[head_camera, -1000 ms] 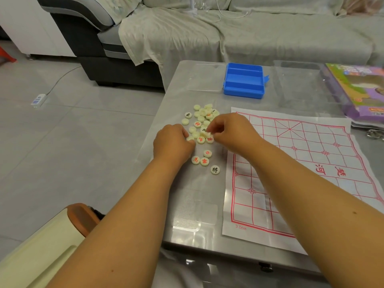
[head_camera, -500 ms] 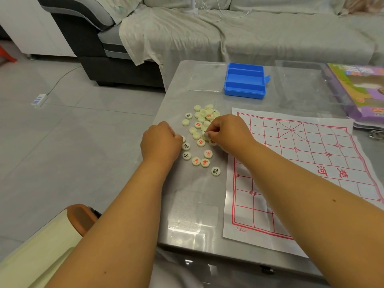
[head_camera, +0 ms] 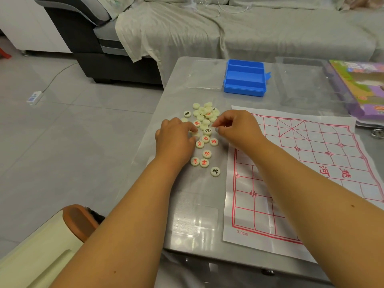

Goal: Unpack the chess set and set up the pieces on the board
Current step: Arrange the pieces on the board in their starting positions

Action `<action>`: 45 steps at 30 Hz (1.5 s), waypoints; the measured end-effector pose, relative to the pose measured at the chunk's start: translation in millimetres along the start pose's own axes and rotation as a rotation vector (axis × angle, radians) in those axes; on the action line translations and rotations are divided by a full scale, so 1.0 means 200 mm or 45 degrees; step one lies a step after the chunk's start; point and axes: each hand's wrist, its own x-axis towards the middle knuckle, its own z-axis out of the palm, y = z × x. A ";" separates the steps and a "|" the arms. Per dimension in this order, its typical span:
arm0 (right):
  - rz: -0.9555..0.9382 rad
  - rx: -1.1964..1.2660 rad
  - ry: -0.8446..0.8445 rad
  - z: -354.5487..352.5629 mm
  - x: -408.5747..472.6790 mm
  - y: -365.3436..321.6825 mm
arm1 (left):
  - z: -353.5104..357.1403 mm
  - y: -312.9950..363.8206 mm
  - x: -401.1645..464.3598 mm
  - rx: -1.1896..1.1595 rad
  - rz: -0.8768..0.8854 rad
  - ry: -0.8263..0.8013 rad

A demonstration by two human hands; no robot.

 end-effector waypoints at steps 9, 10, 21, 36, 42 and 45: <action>0.051 -0.109 -0.190 0.02 0.05 -0.02 | -0.02 -0.03 0.02 -0.117 -0.231 0.068; 0.062 -0.101 -0.206 0.02 0.05 -0.02 | -0.02 -0.04 0.02 -0.133 -0.259 0.088; 0.236 -0.196 -0.152 0.03 0.12 -0.03 | -0.02 0.00 0.13 -0.080 -0.302 -0.029; 0.192 -0.191 -0.292 0.04 0.11 -0.10 | -0.07 -0.08 0.12 -0.273 -0.300 0.009; 0.068 -0.216 -0.470 -0.04 0.08 -0.08 | -0.10 -0.12 0.12 -0.200 -0.394 -0.008; -0.015 -0.271 -0.498 -0.04 0.08 -0.08 | -0.10 -0.13 0.11 -0.211 -0.382 0.072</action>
